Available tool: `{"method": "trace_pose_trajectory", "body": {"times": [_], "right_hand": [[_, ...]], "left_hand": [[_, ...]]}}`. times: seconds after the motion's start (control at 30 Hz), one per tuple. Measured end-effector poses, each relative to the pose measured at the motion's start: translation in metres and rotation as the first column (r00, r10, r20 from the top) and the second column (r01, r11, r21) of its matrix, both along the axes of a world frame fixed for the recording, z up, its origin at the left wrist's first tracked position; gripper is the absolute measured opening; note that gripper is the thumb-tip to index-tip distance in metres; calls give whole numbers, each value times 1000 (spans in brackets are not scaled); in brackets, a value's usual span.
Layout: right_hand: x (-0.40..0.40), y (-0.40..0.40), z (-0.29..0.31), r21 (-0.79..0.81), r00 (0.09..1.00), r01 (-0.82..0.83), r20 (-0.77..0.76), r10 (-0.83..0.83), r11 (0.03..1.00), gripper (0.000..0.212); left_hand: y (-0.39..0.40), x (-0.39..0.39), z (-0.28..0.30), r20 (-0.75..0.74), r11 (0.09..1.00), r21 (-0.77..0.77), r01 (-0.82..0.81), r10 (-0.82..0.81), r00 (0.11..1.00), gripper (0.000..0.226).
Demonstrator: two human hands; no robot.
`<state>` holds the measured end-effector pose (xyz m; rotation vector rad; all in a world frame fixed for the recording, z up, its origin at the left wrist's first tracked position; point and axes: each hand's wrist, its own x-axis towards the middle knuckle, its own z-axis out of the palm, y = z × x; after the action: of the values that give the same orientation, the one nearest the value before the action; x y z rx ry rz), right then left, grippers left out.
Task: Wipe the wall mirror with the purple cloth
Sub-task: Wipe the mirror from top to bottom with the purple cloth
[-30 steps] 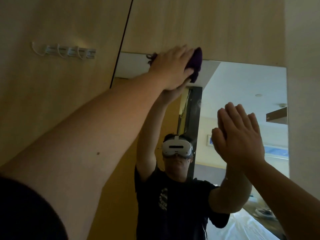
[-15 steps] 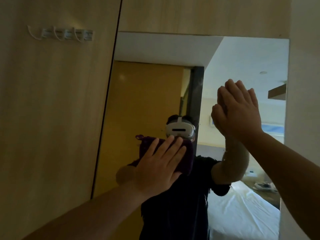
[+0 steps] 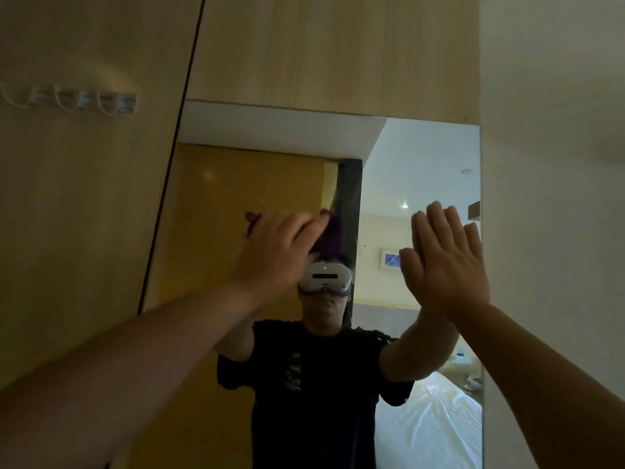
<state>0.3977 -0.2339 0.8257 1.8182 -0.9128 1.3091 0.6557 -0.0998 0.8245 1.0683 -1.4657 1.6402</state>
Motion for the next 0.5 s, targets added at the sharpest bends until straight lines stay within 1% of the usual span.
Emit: {"method": "trace_pose_trajectory", "body": {"times": [0.1, 0.13, 0.2, 0.27, 0.3, 0.37, 0.43, 0.5], "right_hand": [[-1, -4, 0, -23, 1000, -1, -5, 1, 1000, 64], [-2, -5, 0, -29, 1000, -3, -5, 3, 1000, 64], [-2, -6, 0, -39, 1000, -12, -1, 12, 999, 63], [-1, -7, -1, -51, 1000, -25, 0, 26, 998, 62], [-2, -8, -1, -56, 999, -34, -1, 34, 998, 62], [-5, -9, 0, -53, 998, -58, -15, 57, 997, 62], [-9, -10, 1, -56, 995, -94, -47, 92, 994, 61], [-12, -10, 0, -71, 991, -126, -52, 123, 989, 59]], "left_hand": [[2, -26, 90, -83, 997, -69, -34, 28, 996, 52], [1, -34, 116, -117, 996, -64, -55, 48, 992, 51], [-3, -50, 157, -161, 994, -2, -105, 103, 982, 51], [-18, -58, 175, -165, 988, 81, -132, 143, 976, 54], [-27, -59, 174, -162, 981, 108, -158, 174, 971, 57], [-40, -58, 157, -138, 970, 98, -222, 234, 963, 64], [-43, -55, 123, -98, 974, 99, -202, 212, 972, 66], [-40, -54, 75, -41, 976, 137, -169, 176, 984, 67]]}}
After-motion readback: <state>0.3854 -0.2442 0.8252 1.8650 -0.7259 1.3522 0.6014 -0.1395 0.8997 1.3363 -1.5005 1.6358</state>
